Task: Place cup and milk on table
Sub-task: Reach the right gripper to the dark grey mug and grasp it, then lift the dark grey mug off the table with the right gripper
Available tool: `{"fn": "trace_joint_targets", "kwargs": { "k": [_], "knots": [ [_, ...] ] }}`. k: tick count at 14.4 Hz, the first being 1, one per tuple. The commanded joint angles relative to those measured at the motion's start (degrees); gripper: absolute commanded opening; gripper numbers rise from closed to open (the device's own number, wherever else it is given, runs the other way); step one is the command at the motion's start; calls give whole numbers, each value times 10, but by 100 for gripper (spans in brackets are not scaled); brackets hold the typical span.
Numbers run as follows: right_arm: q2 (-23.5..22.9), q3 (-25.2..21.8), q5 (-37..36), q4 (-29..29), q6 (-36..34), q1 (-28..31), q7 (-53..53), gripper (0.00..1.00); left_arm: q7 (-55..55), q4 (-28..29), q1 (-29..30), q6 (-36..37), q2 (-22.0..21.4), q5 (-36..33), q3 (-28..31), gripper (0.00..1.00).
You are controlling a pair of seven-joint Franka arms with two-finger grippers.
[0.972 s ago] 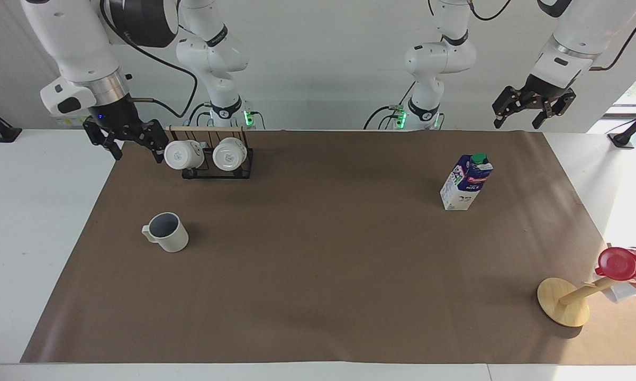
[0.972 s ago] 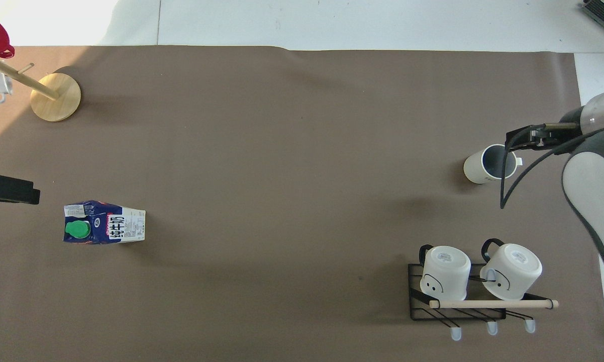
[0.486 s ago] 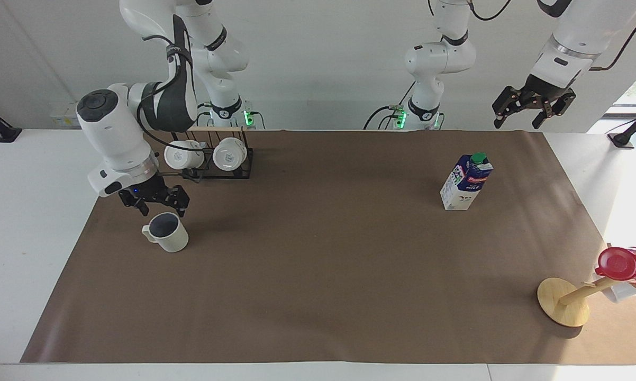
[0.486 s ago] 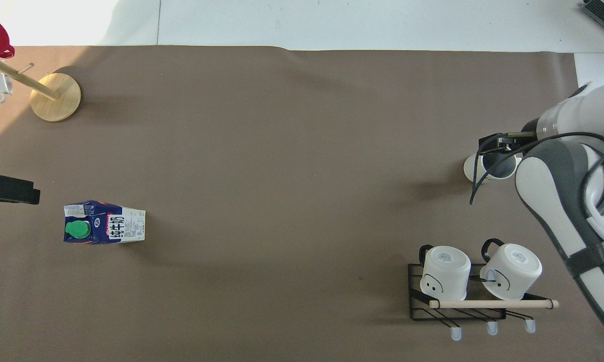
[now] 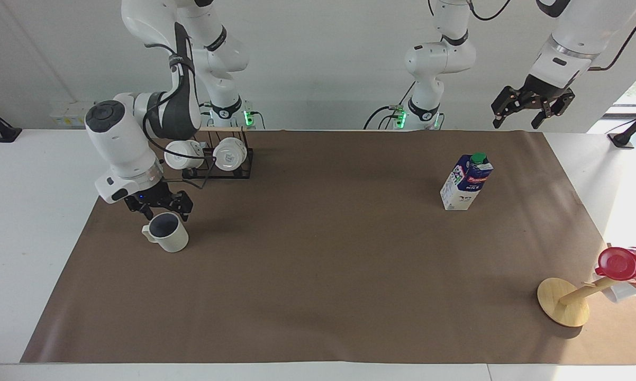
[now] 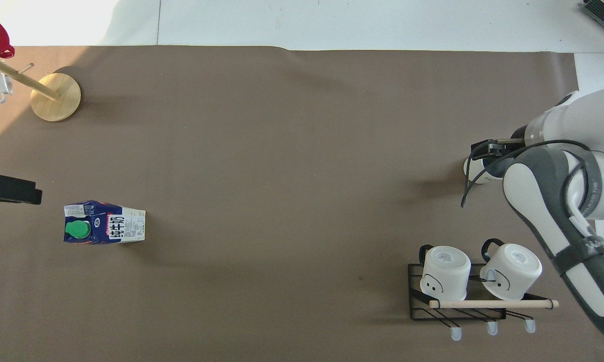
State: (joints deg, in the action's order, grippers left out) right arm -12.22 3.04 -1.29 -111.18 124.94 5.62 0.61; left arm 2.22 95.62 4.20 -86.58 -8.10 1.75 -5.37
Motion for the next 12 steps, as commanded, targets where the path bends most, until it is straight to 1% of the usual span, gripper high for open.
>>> {"fn": "trace_joint_targets", "kwargs": {
  "k": [1,4,6,7,8,9,10,12],
  "knots": [
    [-3,2,4,-8,15,1,-15,100,-3,-12,8,14,4,-9,-6,100],
    [-31,2,4,-9,56,2,-17,99,-3,-13,9,15,3,-9,-6,100],
    [-34,2,4,-8,58,3,-21,98,-3,-12,9,15,3,-9,-6,100],
    [-35,2,4,-8,58,5,-26,93,-2,-13,9,15,3,-9,-6,100],
    [-34,2,4,-9,57,6,-34,62,-2,-13,9,15,4,-9,-6,100],
    [-34,2,4,-9,52,7,-33,7,-2,-12,9,14,4,-9,-6,100],
    [-34,2,4,-8,50,7,-34,0,-3,-12,9,14,3,-9,-6,100],
    [-34,2,4,-6,50,7,-32,0,-3,-13,9,15,3,-9,-6,100]
  ]
}}
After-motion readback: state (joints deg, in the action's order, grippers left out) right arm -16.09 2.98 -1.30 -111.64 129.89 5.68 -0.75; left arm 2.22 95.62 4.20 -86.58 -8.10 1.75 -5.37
